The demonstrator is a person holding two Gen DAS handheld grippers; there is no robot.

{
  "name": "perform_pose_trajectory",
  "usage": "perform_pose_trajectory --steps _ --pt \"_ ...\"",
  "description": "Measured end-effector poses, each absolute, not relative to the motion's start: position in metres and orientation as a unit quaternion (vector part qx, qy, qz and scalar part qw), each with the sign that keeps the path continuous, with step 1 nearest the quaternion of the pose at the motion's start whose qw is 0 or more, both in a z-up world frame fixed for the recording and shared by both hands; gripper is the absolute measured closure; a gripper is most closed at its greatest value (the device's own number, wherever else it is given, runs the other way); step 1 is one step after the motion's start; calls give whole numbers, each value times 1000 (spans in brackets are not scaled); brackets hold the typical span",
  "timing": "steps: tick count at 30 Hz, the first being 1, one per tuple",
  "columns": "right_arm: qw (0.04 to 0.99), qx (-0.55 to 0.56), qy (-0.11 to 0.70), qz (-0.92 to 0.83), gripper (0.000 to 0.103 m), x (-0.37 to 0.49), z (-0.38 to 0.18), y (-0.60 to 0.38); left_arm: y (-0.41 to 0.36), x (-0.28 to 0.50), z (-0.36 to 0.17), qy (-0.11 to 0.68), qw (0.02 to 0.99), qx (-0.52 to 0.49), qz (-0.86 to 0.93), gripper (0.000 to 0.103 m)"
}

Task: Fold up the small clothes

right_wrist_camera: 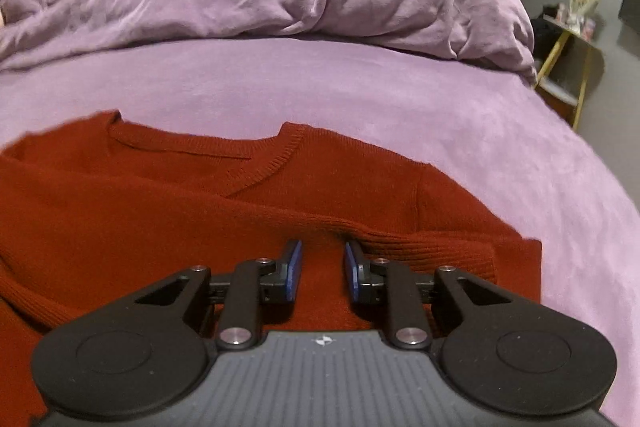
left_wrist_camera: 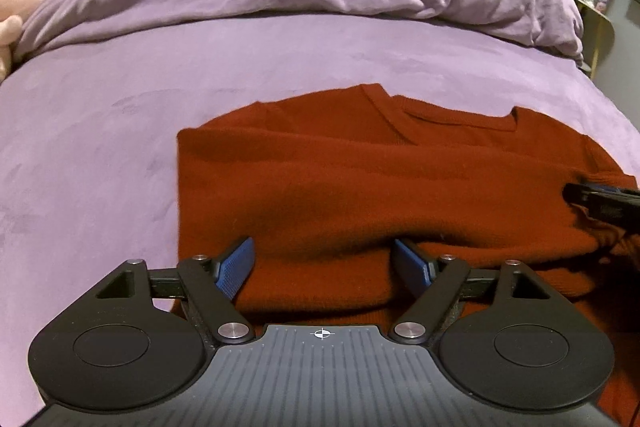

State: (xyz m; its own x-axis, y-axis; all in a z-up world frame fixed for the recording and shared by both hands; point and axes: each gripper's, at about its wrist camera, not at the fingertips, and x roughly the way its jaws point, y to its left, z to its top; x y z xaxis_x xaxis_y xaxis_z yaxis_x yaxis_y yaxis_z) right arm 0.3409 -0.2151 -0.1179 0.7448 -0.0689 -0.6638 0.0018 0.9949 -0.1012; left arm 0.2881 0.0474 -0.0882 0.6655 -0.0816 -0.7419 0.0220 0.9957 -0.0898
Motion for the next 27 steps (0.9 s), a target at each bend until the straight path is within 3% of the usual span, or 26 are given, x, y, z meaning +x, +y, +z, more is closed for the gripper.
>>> perform_pose_trajectory --steps 2,4,5,10,14,20,22,25,27 --pt "932 26 361 -5 74 321 -106 -228 51 277 -87 409 911 -46 -33 22" --pt "929 124 349 10 54 290 -98 -246 53 263 -86 400 915 -45 -36 22" --pt "923 163 347 18 52 276 -96 -254 53 257 -86 396 917 -43 -36 22" --pt "866 362 344 31 52 225 -110 -292 47 241 -83 413 910 -38 -29 22" --pt "837 424 344 31 53 226 -117 -297 55 237 -82 427 900 -81 -24 22" --pt "807 464 364 -3 80 251 -132 -300 68 238 -82 434 895 -100 -4 22" --pt "802 472 365 -18 94 258 -136 -301 70 240 -83 436 894 -102 0 22" --pt "798 482 363 -18 97 263 -138 -301 72 243 -82 435 894 -106 4 22" --pt "759 564 325 27 97 256 -148 -311 73 244 -83 435 894 -108 9 22"
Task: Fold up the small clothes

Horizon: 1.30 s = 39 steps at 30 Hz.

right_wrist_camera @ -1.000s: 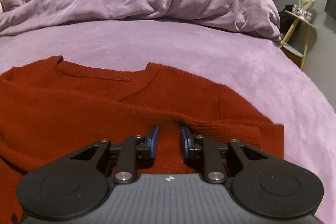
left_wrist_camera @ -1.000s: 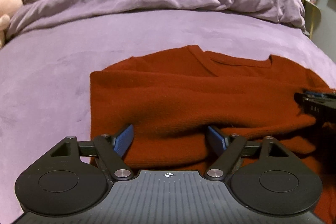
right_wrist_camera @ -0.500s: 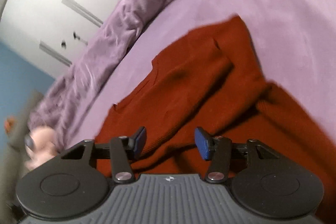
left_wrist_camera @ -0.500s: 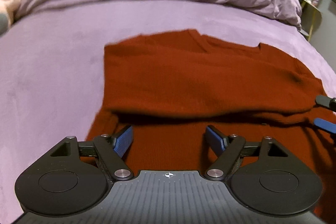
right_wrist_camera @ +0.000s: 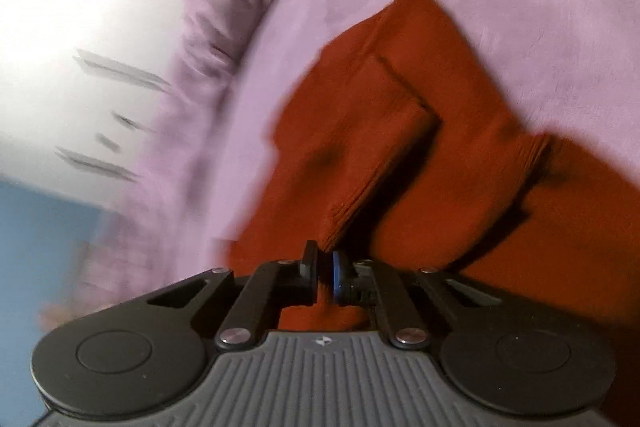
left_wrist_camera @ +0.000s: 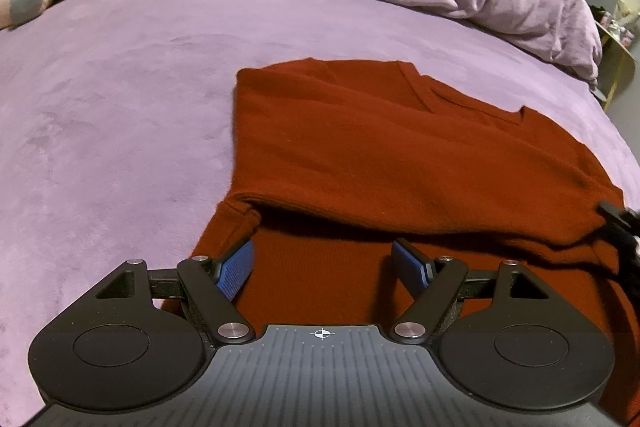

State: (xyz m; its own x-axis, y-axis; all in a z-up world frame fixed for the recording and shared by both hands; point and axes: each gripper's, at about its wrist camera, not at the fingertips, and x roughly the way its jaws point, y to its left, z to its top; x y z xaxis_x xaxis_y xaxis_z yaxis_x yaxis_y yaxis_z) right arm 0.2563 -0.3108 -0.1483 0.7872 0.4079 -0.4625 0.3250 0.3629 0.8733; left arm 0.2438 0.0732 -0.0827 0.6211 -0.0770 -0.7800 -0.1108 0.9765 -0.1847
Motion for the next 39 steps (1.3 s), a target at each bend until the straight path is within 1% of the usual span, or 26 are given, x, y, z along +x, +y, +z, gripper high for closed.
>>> perform_pose_trajectory --steps 1,2,4,6,8,9,10,12,15,17,19,22,28,31,33,34,39 --pt "738 598 312 32 97 250 -154 -316 74 244 -84 436 893 -111 11 22" --pt "740 593 318 13 97 246 -155 -318 74 245 -84 436 893 -113 12 22" --pt "771 537 342 -24 97 237 -152 -316 75 244 -84 435 893 -116 13 22" --pt "776 533 337 -25 96 225 -151 -316 74 244 -84 435 893 -114 13 22" --pt "779 528 339 -23 93 216 -146 -315 73 245 -84 435 893 -111 15 22" --pt "780 523 342 -22 81 214 -143 -314 72 245 -84 436 893 -109 17 22" --pt "778 520 351 -21 64 213 -140 -311 71 245 -84 437 893 -108 18 22" --pt "780 517 352 -17 58 215 -138 -308 70 246 -84 438 893 -105 20 22" --pt "782 516 348 -30 57 227 -135 -305 70 247 -85 438 893 -102 21 22" --pt "779 525 339 -48 63 233 -136 -306 71 246 -86 437 894 -99 22 22" --pt "777 523 345 -60 94 243 -139 -306 72 248 -87 436 895 -94 28 22" --pt "782 505 358 -70 95 255 -144 -307 72 253 -90 436 896 -79 42 23" --pt "806 475 341 -85 94 276 -145 -318 69 263 -94 435 897 -64 52 22" --pt "827 435 349 -74 93 278 -142 -310 68 256 -92 435 898 -54 37 21" --pt "840 403 359 -59 92 269 -135 -305 69 244 -88 433 900 -48 26 21" --pt "848 386 360 -49 89 260 -130 -304 70 238 -87 433 900 -51 22 21" --pt "871 316 376 -16 89 201 -118 -300 79 197 -82 445 893 -60 12 20"
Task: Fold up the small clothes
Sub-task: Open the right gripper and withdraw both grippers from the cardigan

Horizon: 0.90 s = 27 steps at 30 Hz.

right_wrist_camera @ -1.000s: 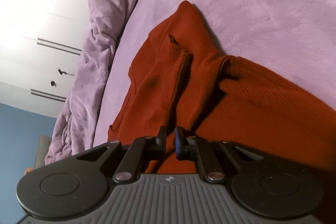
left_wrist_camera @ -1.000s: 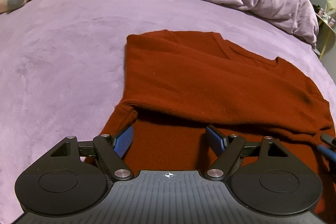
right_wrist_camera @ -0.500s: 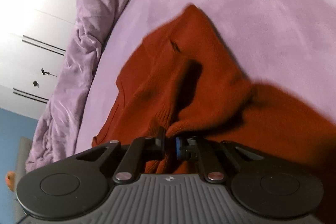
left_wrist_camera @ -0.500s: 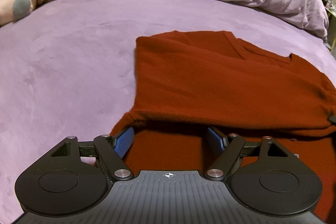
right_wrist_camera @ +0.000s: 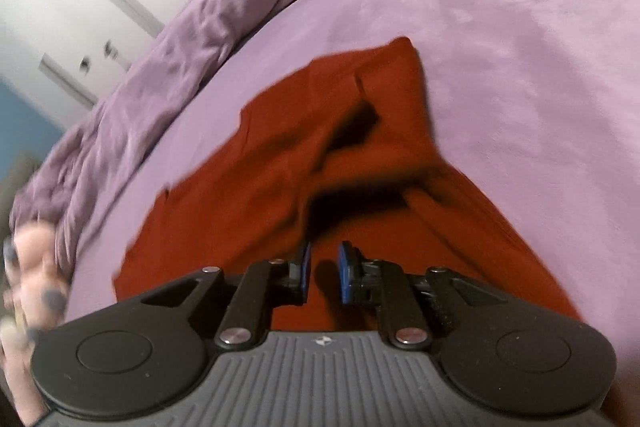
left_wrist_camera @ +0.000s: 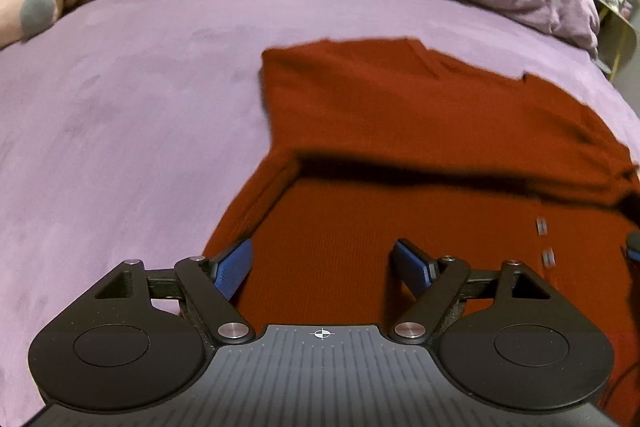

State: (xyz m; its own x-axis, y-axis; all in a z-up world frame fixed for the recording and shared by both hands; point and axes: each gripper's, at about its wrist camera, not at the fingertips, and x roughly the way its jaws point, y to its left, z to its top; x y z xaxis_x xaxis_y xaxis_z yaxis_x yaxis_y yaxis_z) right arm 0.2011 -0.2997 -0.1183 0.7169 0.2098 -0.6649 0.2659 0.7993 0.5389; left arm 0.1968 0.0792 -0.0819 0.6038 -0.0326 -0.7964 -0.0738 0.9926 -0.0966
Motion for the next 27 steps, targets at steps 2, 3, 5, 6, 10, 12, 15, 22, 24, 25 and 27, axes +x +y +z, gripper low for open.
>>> perform_pose_trajectory --steps 2,3,5,6,10,12,15,22,24,25,27 --pt "877 285 386 -8 88 174 -116 -297 78 180 -80 453 890 -46 19 19" --pt "880 275 388 -5 88 159 -114 -296 77 174 -78 458 888 -43 24 19" --pt "886 251 390 -9 85 132 -108 -292 77 158 -72 464 883 -52 36 19" --pt "888 239 394 -15 82 121 -105 -289 77 148 -66 465 882 -64 38 19" --pt "894 214 393 -30 74 73 -94 -283 76 112 -47 453 886 -89 41 16" --pt "892 206 402 -32 73 57 -92 -283 74 97 -40 447 889 -86 38 15" --pt "892 192 407 -36 68 34 -88 -287 73 79 -33 442 893 -74 33 15" --pt "893 191 403 -52 60 0 -83 -300 86 59 -34 446 890 -84 43 14" --pt "889 193 412 -54 60 -2 -86 -302 90 58 -36 451 887 -85 51 14" --pt "886 193 419 -54 60 -1 -88 -302 91 58 -36 451 887 -87 51 14" --pt "882 187 428 -55 60 3 -90 -302 94 58 -36 452 886 -85 52 14"
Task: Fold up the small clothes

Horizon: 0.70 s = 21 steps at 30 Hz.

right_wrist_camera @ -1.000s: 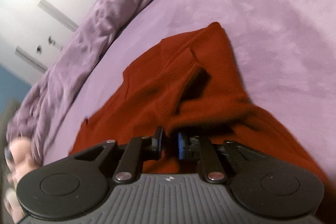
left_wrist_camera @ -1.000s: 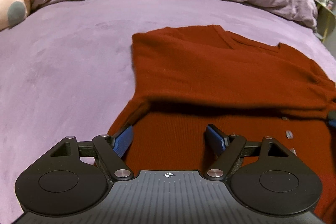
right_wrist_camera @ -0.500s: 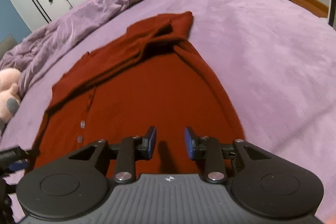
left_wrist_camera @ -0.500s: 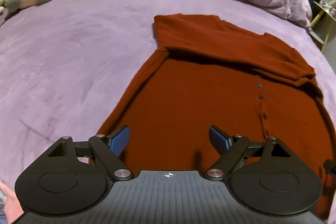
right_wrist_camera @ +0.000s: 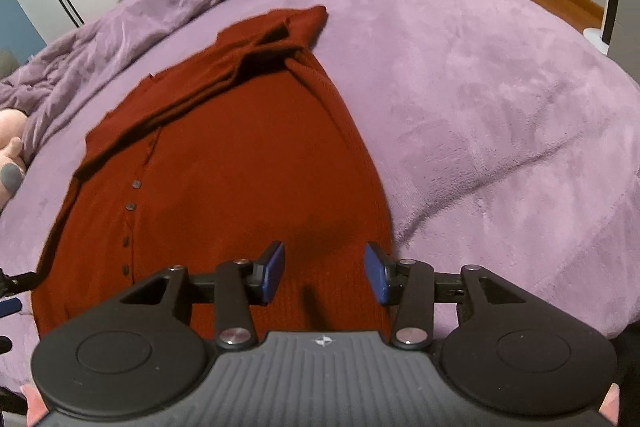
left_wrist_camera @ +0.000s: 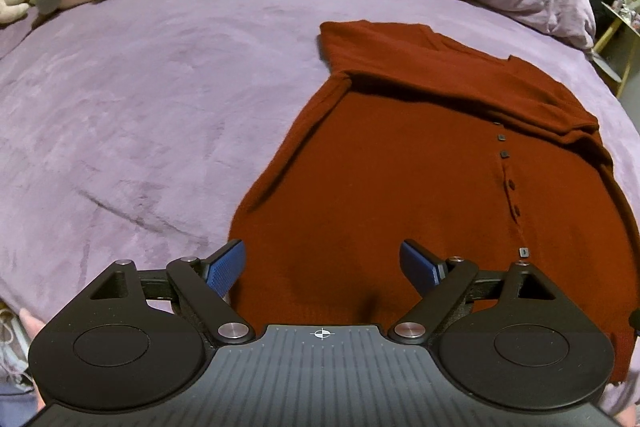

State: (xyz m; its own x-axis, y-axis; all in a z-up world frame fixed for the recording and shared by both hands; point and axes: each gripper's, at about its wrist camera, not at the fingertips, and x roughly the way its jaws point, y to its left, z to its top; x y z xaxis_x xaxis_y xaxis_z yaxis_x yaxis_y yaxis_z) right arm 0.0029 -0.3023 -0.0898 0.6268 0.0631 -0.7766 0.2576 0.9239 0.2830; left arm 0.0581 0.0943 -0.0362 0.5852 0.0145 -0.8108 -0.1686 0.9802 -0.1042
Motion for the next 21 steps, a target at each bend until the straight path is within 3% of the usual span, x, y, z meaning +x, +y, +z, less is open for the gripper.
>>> perform_pose_trajectory --steps 6,16,19,21 --pt "881 168 440 -49 60 9 -89 -304 103 56 -42 465 881 -67 59 14" --pt "872 150 463 -40 54 -6 -91 -313 144 35 -67 500 856 -124 28 15" --pt "864 169 473 -27 55 -7 -96 -318 149 30 -73 506 851 -138 22 17" --pt "858 185 480 -19 55 -6 -101 -320 152 29 -78 513 845 -155 8 24"
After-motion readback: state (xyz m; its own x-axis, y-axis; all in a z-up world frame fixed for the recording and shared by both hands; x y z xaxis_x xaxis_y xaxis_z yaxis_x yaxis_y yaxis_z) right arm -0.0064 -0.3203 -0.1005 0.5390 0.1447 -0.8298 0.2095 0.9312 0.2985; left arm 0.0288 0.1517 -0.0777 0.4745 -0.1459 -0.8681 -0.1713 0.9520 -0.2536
